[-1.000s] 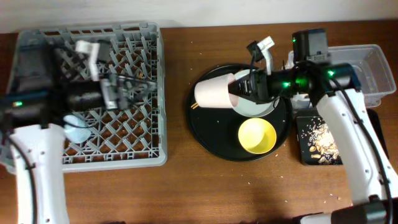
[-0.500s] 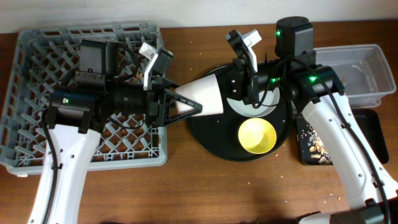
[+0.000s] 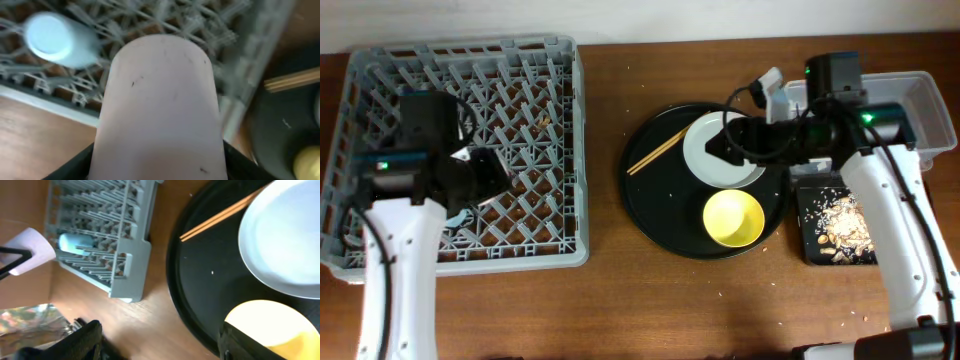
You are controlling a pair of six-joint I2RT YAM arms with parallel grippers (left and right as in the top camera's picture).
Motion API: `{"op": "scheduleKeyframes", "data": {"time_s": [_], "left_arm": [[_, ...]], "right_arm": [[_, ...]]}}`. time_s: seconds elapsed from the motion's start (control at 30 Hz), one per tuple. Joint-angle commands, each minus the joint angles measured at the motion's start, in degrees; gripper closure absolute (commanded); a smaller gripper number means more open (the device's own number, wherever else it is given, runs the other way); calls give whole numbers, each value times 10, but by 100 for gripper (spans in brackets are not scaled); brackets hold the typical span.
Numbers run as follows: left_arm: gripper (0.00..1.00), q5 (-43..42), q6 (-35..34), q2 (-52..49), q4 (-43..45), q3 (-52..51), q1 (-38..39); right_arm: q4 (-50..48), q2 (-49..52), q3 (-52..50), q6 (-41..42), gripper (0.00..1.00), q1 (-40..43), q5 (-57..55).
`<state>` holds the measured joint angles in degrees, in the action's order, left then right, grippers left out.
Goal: Sort waste into correct bins and load items into the dishwasher rack
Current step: 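Carry the pink cup with the left gripper and set it in the rack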
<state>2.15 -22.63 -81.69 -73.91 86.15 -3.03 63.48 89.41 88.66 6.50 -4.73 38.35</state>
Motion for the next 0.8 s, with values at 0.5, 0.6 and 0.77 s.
{"op": "scheduleKeyframes", "data": {"time_s": [0.5,0.6,0.77], "left_arm": [[1,-49,44,-111,12,60,-51],[1,-56,71,-48,12,68,-51],[7,-234,246,-20,10,68,10]], "right_arm": [[33,-9,0,-4,22,-52,-160],[29,-5,0,-4,22,-99,-205],[19,57,0,14,33,-160,-266]]}}
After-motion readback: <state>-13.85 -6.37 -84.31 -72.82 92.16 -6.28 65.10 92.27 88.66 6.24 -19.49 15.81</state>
